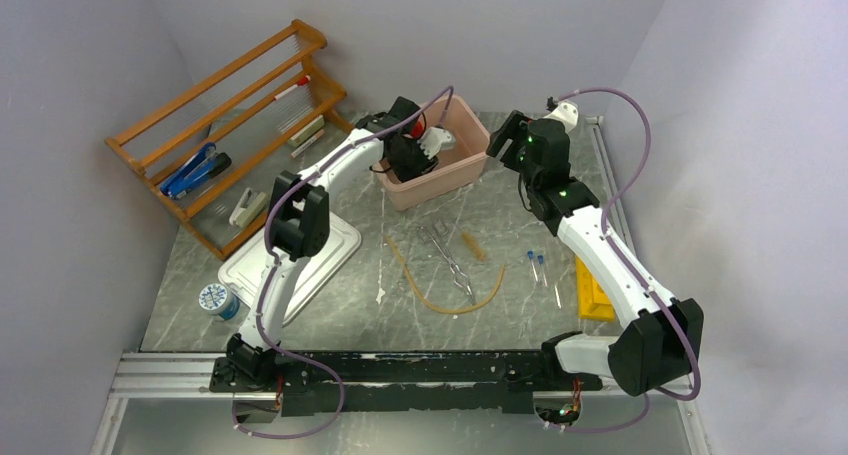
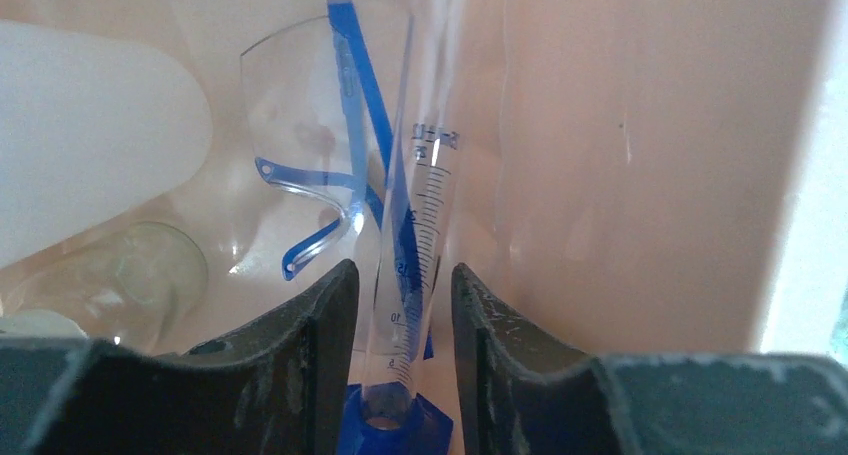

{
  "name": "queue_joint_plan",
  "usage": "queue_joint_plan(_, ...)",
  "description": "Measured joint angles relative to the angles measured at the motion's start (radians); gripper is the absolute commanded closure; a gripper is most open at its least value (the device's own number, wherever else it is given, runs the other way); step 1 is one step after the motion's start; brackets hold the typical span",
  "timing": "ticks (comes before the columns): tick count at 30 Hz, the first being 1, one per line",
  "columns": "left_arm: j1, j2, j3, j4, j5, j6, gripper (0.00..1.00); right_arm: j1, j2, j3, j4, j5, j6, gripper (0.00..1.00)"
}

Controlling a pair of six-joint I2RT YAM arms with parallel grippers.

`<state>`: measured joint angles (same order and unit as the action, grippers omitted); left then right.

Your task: Organize the chemistry lab equipment

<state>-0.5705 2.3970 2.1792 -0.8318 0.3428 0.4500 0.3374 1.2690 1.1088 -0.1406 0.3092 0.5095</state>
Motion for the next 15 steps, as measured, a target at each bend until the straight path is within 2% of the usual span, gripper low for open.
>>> queue_joint_plan(4,0.002,0.0,0.021,-0.014,0.0,-0.006,0.53,0.0,0.002,0.0,0.0,-0.006,0.001,0.26)
queue_joint_plan(10,0.006,-0.05,0.034,-0.016,0.003,-0.03,0.39,0.0,0.001,0.0,0.0,-0.018,-0.011,0.23)
queue_joint_plan(15,0.012,-0.209,-0.04,0.074,0.008,-0.099,0.28,0.0,0.001,0.0,-0.016,-0.071,-0.052,0.21)
